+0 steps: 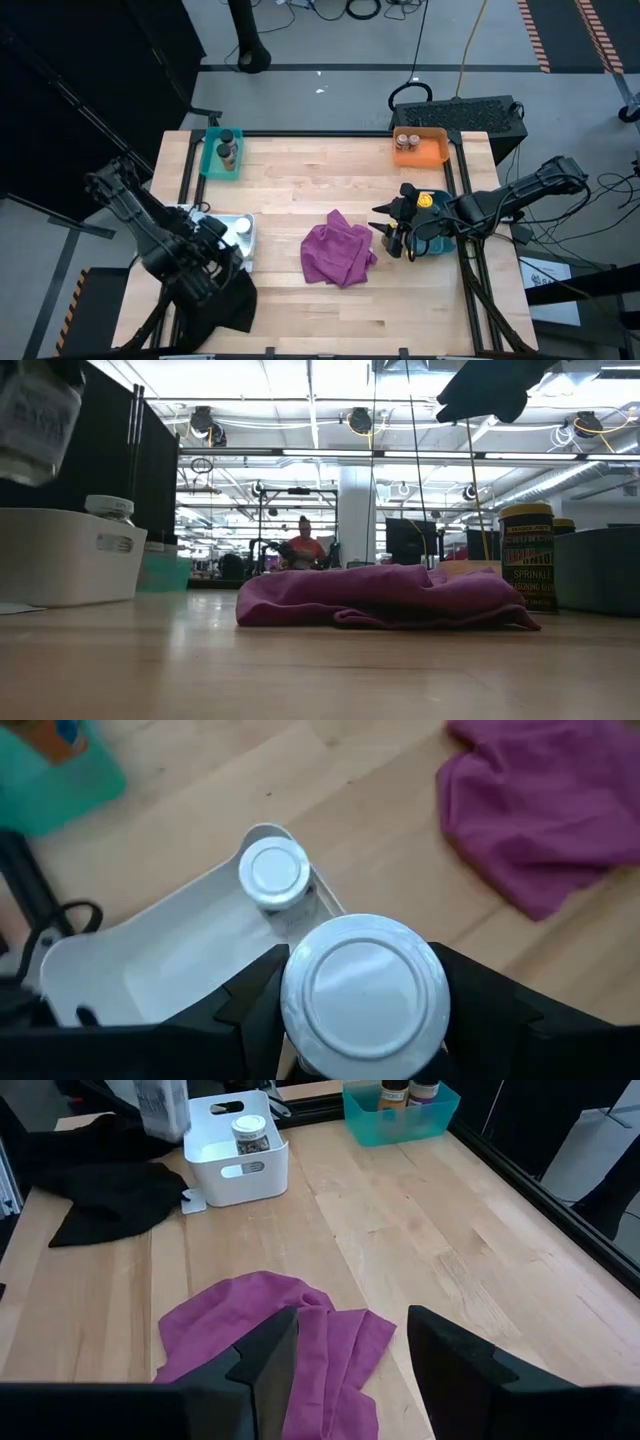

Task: Sort spices by type
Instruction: Put the white seasoning bottle into the white bin

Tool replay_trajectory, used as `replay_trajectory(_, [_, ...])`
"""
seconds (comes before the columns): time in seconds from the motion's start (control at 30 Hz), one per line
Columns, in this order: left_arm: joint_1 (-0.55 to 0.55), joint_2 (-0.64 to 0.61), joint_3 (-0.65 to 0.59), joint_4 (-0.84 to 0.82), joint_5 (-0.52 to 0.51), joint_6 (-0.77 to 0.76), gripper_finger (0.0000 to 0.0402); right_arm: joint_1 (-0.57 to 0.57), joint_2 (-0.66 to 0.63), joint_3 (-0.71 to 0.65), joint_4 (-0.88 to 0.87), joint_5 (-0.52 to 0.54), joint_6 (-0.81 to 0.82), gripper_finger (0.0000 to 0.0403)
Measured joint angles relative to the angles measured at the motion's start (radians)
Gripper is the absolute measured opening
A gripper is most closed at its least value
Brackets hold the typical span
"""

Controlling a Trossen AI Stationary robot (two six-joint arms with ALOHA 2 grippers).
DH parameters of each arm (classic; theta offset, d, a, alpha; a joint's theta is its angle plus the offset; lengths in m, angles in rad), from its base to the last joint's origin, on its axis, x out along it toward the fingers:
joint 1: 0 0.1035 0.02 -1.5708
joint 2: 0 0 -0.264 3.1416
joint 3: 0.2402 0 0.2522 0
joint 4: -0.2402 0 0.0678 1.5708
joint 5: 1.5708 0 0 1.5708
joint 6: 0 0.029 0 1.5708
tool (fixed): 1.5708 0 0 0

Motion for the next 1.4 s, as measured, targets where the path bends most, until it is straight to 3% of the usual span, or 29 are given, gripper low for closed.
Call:
replay_trajectory(0.3, [0.047,0.006,-0.115,-0.002,0.06,-0.043,0.021,0.0,0.024,-0.001,0.02,0.0,-0.006,0.0171])
replay_trajectory(0.93, [0.083,0.009,-0.172,-0.003,-0.068,-0.059,0.021,-0.006,0.023,-0.001,0.021,-0.004,-0.004,0.0171])
replay_trajectory(1.1, [0.097,0.009,-0.259,-0.004,-0.036,-0.11,0.021,-0.006,0.023,-0.001,0.021,-0.004,-0.004,0.0171])
replay_trajectory(1.4, [0.11,0.009,-0.397,-0.004,-0.071,-0.252,0.021,-0.006,0.023,0.0,0.02,-0.003,-0.008,0.0171])
